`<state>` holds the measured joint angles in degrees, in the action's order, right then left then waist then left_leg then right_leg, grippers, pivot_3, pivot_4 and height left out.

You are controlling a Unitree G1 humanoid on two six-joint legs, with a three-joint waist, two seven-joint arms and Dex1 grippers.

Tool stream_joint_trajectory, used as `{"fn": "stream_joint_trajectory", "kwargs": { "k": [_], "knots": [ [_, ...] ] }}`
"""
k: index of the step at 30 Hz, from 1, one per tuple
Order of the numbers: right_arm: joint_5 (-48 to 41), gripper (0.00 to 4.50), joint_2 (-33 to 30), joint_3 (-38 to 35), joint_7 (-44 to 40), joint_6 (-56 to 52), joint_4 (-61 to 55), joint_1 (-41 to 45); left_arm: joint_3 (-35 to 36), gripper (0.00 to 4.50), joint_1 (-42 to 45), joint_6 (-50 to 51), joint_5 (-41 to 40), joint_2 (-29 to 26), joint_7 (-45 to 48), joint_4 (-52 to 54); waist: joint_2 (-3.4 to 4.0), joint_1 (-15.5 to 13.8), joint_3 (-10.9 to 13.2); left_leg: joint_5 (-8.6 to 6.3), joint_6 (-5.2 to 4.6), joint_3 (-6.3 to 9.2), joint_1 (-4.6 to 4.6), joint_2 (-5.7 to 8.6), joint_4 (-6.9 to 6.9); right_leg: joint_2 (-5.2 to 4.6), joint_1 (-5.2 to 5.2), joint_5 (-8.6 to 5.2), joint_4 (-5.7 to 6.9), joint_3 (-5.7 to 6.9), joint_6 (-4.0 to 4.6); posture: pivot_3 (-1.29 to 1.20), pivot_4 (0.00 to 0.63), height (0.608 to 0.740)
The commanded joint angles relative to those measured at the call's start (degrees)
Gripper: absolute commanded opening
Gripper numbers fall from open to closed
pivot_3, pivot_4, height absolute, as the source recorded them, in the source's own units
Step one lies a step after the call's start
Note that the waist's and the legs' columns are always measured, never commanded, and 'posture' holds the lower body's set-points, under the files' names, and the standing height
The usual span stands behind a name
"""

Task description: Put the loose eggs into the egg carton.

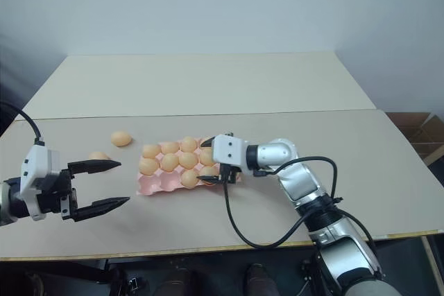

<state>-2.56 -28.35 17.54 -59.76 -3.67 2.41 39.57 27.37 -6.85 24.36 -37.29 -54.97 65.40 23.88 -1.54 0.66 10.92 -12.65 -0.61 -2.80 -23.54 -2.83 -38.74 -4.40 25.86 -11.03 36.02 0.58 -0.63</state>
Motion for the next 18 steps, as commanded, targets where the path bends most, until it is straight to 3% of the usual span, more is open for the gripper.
{"fn": "stream_joint_trajectory", "kwargs": {
  "k": [1,9,18],
  "knots": [
    [-5.4,4.48,-5.6,-6.7,-3.4,-1.2,-7.5,-1.8,3.8,4.5,-1.4,0.7,0.0,-0.5,-0.9,1.0,-0.01,0.0,0.0,0.0,0.0,0.0,-0.06,0.0,0.0,0.0,0.04,0.01,-0.02,0.0,-0.03,0.0,0.15,0.74],
    [-12.5,4.48,-20.8,-16.5,-9.7,-4.4,-15.2,-11.0,19.2,4.5,-12.9,3.8,1.8,4.2,-6.3,2.9,-0.05,0.6,0.0,-0.07,0.1,-0.09,-0.2,-0.04,0.05,0.02,0.24,0.05,-0.11,-0.04,-0.13,0.0,0.15,0.74],
    [-13.6,4.48,-23.7,-20.2,-6.0,-8.6,-18.7,-17.0,31.3,4.5,-19.9,5.2,3.2,6.4,-8.7,-0.5,-0.13,0.0,-0.1,-0.12,0.2,-0.11,0.01,-0.06,-0.07,-0.03,0.18,-0.02,0.01,-0.05,0.03,0.0,0.15,0.74]
  ]
}}
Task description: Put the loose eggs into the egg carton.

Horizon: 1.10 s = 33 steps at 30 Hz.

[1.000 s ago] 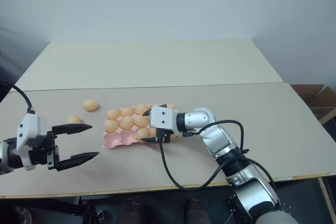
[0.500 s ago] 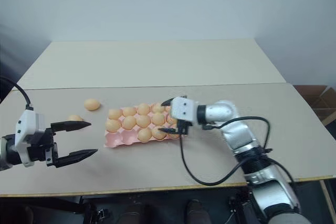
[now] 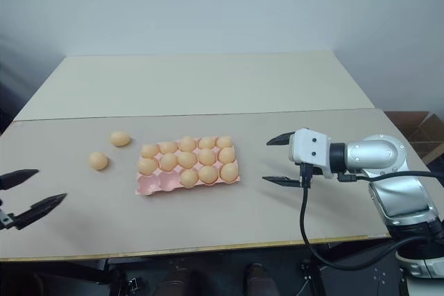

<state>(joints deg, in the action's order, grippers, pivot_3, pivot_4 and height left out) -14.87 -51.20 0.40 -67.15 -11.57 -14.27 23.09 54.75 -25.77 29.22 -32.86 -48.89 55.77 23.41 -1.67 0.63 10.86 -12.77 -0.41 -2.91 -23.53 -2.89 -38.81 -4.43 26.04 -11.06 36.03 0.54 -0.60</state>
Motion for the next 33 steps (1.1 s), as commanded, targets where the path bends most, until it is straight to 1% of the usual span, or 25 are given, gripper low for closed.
{"fn": "stream_joint_trajectory", "kwargs": {
  "k": [1,7,10,12,15,20,25,27,33],
  "knots": [
    [-1.2,4.48,-0.8,-3.1,1.6,-0.9,-2.2,-0.9,4.5,4.5,-1.3,0.4,-1.7,0.5,1.1,0.1,-0.04,0.0,0.0,-0.16,0.27,-0.01,-0.01,0.0,-0.02,-0.02,0.0,0.0,-0.02,-0.01,0.0,0.0,0.15,0.74],
    [-1.2,4.48,-0.6,-3.4,2.6,-1.1,-3.0,-1.8,4.7,4.5,-1.8,-0.7,-1.4,1.5,0.7,-0.3,-0.1,0.1,-0.1,-0.09,0.14,-0.08,-0.06,-0.01,0.01,0.0,0.05,0.0,-0.04,-0.05,0.0,0.0,0.15,0.74],
    [-1.2,4.48,-0.6,-3.3,2.9,-1.1,-3.2,-2.1,3.1,4.5,0.5,-1.8,-1.8,3.2,-1.3,-1.2,-0.1,0.1,-0.1,-0.02,0.03,-0.09,-0.1,-0.02,0.03,0.01,0.08,-0.01,-0.05,-0.05,0.03,0.0,0.15,0.74],
    [-1.3,4.48,-0.5,-3.3,3.1,-1.1,-3.4,-2.4,0.6,4.5,3.5,-0.7,-1.9,3.9,-4.2,-2.1,-0.11,0.0,-0.1,-0.02,0.03,-0.09,-0.11,-0.01,0.03,0.01,0.07,-0.01,-0.07,-0.06,0.02,0.0,0.15,0.74],
    [-1.0,4.48,-0.2,-2.8,3.6,-1.2,-3.4,-2.3,-6.2,4.5,11.8,1.9,1.6,5.3,-14.5,-4.5,-0.2,-0.5,-0.1,-0.02,0.03,-0.08,-0.08,0.0,-0.03,0.0,-0.01,0.0,-0.02,-0.06,0.01,0.0,0.15,0.74],
    [-0.4,4.48,0.0,-2.3,4.4,-1.2,-2.7,-1.5,-15.7,4.5,20.6,4.8,5.7,5.8,-23.0,-6.9,-0.56,-0.5,-0.3,-0.01,0.02,-0.09,-0.01,0.0,-0.06,0.03,-0.07,0.06,0.01,-0.1,-0.02,0.0,0.15,0.74],
    [0.0,4.48,0.1,-2.2,5.2,-1.1,-2.7,-1.5,-21.8,4.5,27.0,3.3,9.2,5.3,-25.8,-12.7,-0.59,-0.1,-0.4,-0.01,0.03,-0.13,-0.02,0.01,-0.02,0.04,-0.04,0.11,-0.01,-0.15,-0.1,0.0,0.15,0.74],
    [0.4,4.48,0.1,-2.3,6.0,-1.4,-3.0,-1.7,-23.6,4.5,29.0,2.0,10.2,5.0,-25.5,-15.0,-0.6,-0.1,-0.4,-0.01,0.03,-0.13,-0.02,0.01,0.02,0.05,-0.04,0.22,-0.01,-0.15,-0.26,0.0,0.15,0.74],
    [-0.2,4.48,-0.6,-3.4,7.2,-2.5,-5.0,-3.2,-28.6,4.5,32.9,-1.2,12.0,6.2,-24.1,-20.6,-0.61,-0.1,-0.4,-0.01,0.02,-0.14,-0.04,0.02,-0.01,0.04,-0.03,0.23,-0.02,-0.16,-0.26,0.0,0.15,0.74]
  ]
}}
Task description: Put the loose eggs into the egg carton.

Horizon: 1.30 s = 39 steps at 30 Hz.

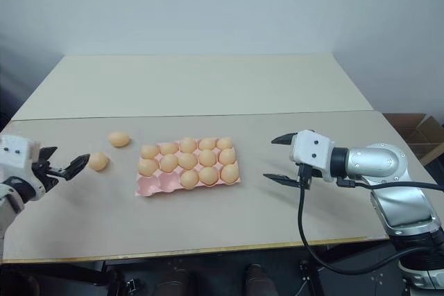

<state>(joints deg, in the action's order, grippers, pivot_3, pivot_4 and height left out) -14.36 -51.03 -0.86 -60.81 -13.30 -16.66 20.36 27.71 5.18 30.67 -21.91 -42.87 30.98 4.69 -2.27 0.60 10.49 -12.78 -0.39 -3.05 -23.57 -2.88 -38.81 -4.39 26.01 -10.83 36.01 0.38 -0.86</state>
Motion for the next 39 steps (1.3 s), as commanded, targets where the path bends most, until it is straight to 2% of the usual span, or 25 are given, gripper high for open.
{"fn": "stream_joint_trajectory", "kwargs": {
  "k": [1,9,14,17,22,23,29,34,39],
  "knots": [
    [-0.7,4.48,-0.8,-2.2,1.0,-1.0,-2.9,-0.7,-2.5,4.5,2.7,-2.9,1.3,0.4,0.8,-2.9,-0.01,-0.1,0.0,0.0,0.0,0.0,0.01,0.01,0.0,0.0,-0.01,0.0,0.01,0.0,0.0,0.0,0.15,0.74],
    [-0.6,4.48,-1.2,-3.2,2.4,-2.6,-5.3,-2.3,-8.9,4.5,7.9,-6.3,4.7,2.7,0.8,-10.3,-0.06,-0.4,0.0,0.0,0.0,-0.01,0.01,0.02,-0.04,0.0,-0.03,0.05,0.02,-0.02,-0.05,0.0,0.15,0.74],
    [-0.5,4.48,-1.4,-3.3,3.2,-3.5,-6.1,-2.6,-10.3,4.5,11.5,-6.6,5.6,4.0,-0.6,-14.6,-0.07,-0.5,0.0,0.0,0.0,-0.02,0.0,0.02,-0.04,0.0,-0.03,0.08,0.01,-0.03,-0.08,0.0,0.15,0.74],
    [-0.2,4.5,-1.5,-3.3,3.6,-4.0,-6.3,-2.6,-11.2,3.92,11.7,-6.6,6.2,3.7,0.1,-15.0,-0.07,-0.4,0.0,0.0,-0.01,-0.01,0.01,0.02,-0.05,0.0,-0.03,0.08,0.02,-0.03,-0.08,0.0,0.15,0.74],
    [-0.1,4.5,-1.8,-3.2,4.1,-4.2,-6.4,-2.9,-11.8,2.29,11.7,-5.8,7.1,3.0,0.0,-15.2,-0.08,-0.5,0.0,0.0,-0.01,-0.02,0.01,0.03,-0.04,0.0,-0.03,0.09,0.02,-0.04,-0.08,0.0,0.15,0.74],
    [-0.1,4.5,-1.8,-3.1,4.2,-4.2,-6.4,-2.8,-11.9,2.11,11.6,-5.8,7.4,2.9,-0.3,-14.9,-0.08,-0.5,0.0,0.0,-0.01,-0.02,0.01,0.03,-0.05,0.0,-0.03,0.09,0.02,-0.04,-0.09,0.0,0.15,0.74],
    [-0.1,4.5,-1.8,-3.2,4.6,-4.2,-6.4,-3.0,-10.7,2.06,8.2,-7.4,4.1,2.0,5.1,-8.5,-0.08,-0.4,0.0,0.0,-0.01,-0.02,0.01,0.02,-0.04,0.0,-0.03,0.09,0.02,-0.04,-0.09,0.0,0.15,0.74],
    [-0.1,4.5,-1.9,-3.4,5.1,-4.2,-6.9,-3.5,-9.3,2.06,2.9,-9.3,-7.0,1.9,18.6,5.5,-0.08,-0.4,0.0,0.0,0.0,-0.03,-0.09,0.03,-0.05,-0.04,0.01,0.09,-0.03,-0.05,-0.07,0.0,0.15,0.74],
    [-0.4,4.5,-2.1,-4.4,5.8,-4.8,-8.1,-4.5,-14.9,2.06,6.8,-9.0,-10.8,3.6,24.0,9.2,-0.08,-1.2,0.0,0.01,-0.01,-0.03,-0.05,0.04,-0.13,-0.01,-0.04,0.0,0.03,-0.05,0.06,0.0,0.15,0.74]
  ]
}}
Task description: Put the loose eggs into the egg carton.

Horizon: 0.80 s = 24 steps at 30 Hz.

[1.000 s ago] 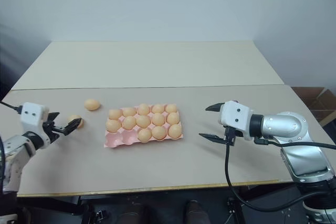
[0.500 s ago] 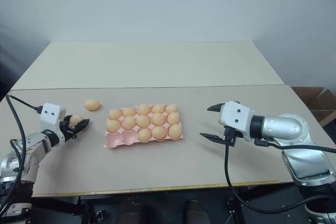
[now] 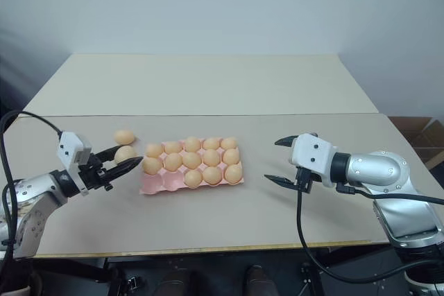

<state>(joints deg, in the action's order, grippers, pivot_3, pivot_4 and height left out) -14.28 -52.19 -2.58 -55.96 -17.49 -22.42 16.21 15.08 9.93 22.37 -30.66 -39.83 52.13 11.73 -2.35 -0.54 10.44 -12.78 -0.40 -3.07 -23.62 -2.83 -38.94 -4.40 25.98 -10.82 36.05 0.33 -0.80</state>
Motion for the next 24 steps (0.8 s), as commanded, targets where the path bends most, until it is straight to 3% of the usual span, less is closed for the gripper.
{"fn": "stream_joint_trajectory", "kwargs": {
  "k": [1,14,21,24],
  "knots": [
    [-0.4,4.5,-1.0,-3.2,1.1,-0.8,-2.6,-0.9,-4.1,2.06,3.2,-0.8,-2.0,1.0,4.1,1.8,0.0,-0.2,0.0,0.0,-0.01,0.0,0.01,0.0,-0.02,0.01,-0.01,0.0,0.0,-0.01,0.01,0.0,0.15,0.74],
    [-0.6,4.5,-2.6,-10.2,2.7,-2.6,-6.8,-8.8,-14.1,2.06,10.8,-5.4,4.2,1.7,11.7,-8.6,-0.01,0.2,0.0,0.0,-0.01,-0.04,0.16,0.03,-0.05,0.06,-0.2,0.03,-0.07,-0.16,-0.05,0.0,0.15,0.74],
    [-0.5,4.5,-2.4,-10.1,4.0,-3.0,-8.1,-10.1,-15.3,4.3,11.7,-8.9,5.7,3.7,13.3,-11.9,-0.01,-0.1,0.0,0.0,-0.01,-0.05,0.19,0.03,-0.07,0.05,-0.22,-0.02,-0.05,-0.17,0.04,0.0,0.15,0.74],
    [-0.6,4.5,-2.6,-10.2,4.1,-3.2,-8.1,-10.2,-14.4,4.49,11.6,-9.5,5.8,3.6,13.7,-11.8,-0.01,0.0,0.0,0.0,-0.01,-0.05,0.19,0.03,-0.09,0.05,-0.26,-0.02,-0.07,-0.17,0.02,0.0,0.15,0.74]
  ]
}}
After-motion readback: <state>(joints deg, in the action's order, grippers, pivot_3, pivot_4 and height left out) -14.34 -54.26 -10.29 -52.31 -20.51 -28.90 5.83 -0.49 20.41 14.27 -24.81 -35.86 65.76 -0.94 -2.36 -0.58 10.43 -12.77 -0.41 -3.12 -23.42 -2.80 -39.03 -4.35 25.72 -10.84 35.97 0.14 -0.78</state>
